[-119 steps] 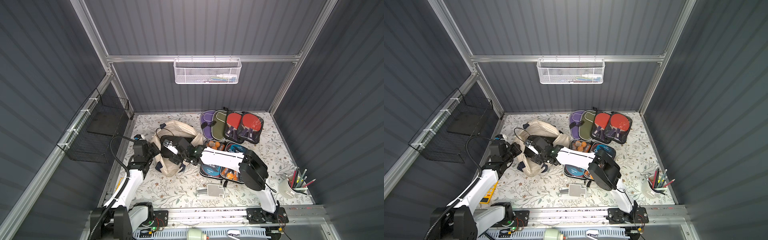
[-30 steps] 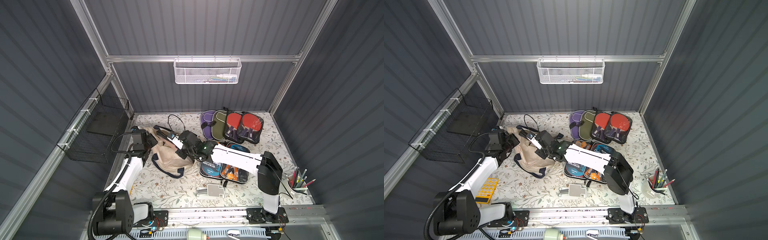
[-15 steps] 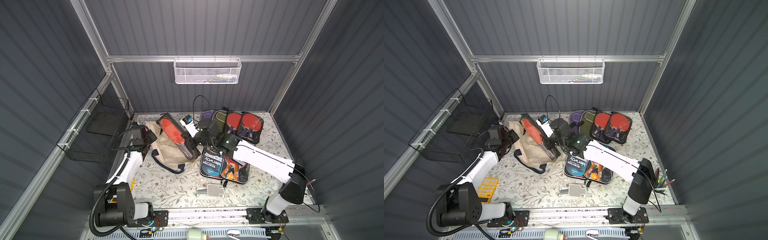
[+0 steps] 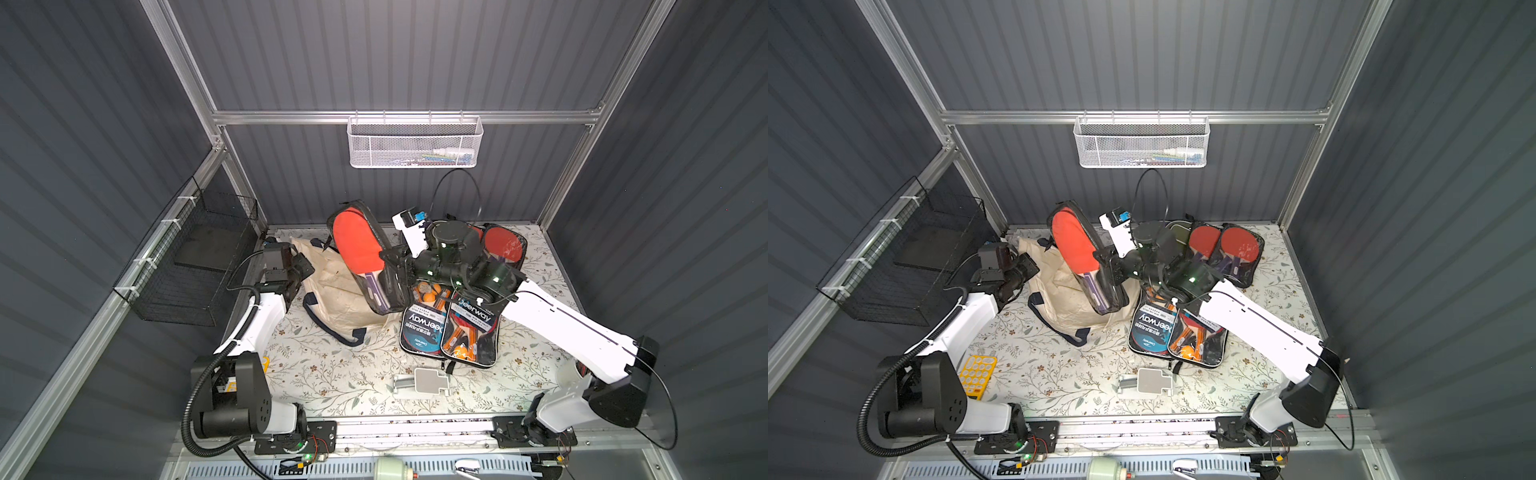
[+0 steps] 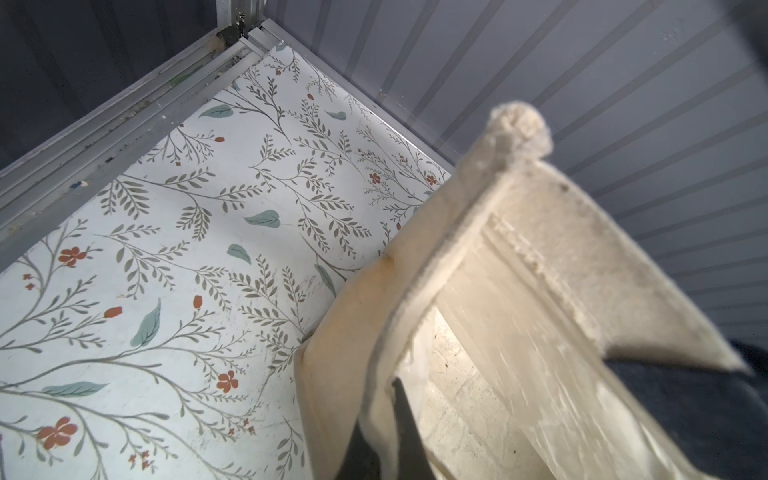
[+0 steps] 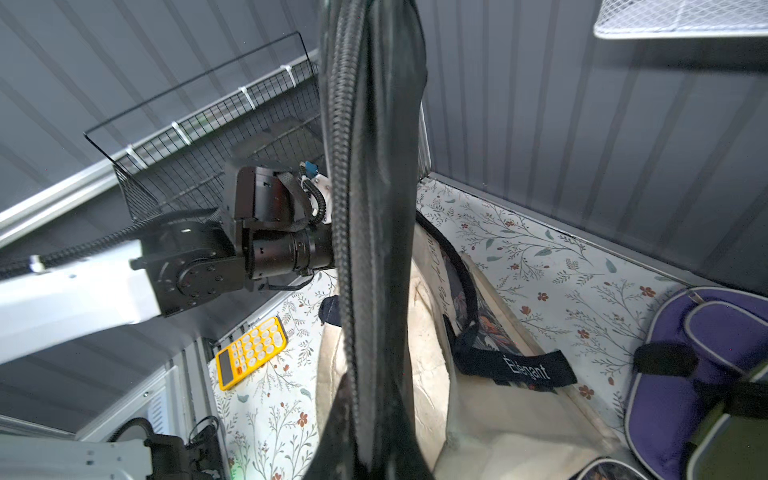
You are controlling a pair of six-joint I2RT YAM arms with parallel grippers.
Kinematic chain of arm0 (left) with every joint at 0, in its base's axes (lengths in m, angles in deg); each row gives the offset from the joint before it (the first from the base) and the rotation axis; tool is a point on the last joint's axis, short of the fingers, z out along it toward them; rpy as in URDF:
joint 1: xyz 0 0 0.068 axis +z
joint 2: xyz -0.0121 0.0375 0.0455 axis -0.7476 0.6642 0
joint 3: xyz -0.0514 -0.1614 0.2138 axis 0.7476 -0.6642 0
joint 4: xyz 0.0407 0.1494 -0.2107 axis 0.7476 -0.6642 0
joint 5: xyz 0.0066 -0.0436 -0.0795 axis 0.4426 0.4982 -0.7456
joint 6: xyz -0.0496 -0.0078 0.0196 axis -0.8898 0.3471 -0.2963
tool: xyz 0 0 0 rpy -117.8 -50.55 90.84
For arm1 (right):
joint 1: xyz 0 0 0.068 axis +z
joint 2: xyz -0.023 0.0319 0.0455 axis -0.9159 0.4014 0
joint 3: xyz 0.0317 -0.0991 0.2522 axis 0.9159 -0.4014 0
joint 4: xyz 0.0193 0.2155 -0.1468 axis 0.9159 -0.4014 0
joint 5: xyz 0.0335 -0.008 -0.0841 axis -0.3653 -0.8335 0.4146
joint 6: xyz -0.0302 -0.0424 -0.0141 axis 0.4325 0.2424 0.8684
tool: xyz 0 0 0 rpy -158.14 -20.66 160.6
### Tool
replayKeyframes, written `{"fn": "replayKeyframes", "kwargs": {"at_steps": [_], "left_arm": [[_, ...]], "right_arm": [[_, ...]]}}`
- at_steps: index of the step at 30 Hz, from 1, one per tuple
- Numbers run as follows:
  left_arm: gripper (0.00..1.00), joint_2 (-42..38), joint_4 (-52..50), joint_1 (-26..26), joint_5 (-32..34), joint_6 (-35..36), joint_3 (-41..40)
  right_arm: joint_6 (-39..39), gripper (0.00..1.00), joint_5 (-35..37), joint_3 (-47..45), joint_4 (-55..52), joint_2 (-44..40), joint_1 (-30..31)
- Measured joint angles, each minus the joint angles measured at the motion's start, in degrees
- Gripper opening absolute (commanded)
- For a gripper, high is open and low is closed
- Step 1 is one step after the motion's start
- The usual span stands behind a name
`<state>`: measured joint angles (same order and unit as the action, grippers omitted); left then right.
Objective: Remove the ping pong set from the canvas bag
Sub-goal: Pick up the ping pong set from the canvas bag, then place the ping pong set at the ping pong set.
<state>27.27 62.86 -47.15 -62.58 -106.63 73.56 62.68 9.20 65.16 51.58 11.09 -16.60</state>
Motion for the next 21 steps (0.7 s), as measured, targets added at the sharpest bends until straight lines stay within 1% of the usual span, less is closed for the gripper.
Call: {"fn": "replayKeyframes", "kwargs": {"at_steps": [5,11,21], "left_arm": [[0.0,1.7,-0.7,0.0,-0.7,0.0,2.6],[0.0,3.6,-3.4,0.0,-1.3,0.2,7.2],[0.0,7.7,-10.9,0.0,-1.2,0.4,16.9]], "right_arm": [[-3.2,0.0,-1.1,-2.4,0.2,-4.6,-1.9],[-5.8,0.0,-1.0,-7.6,-0.5,-11.0,-3.8],[-8.9,0.0,2.7,-19.4,-5.2,-26.6,-9.0]]}}
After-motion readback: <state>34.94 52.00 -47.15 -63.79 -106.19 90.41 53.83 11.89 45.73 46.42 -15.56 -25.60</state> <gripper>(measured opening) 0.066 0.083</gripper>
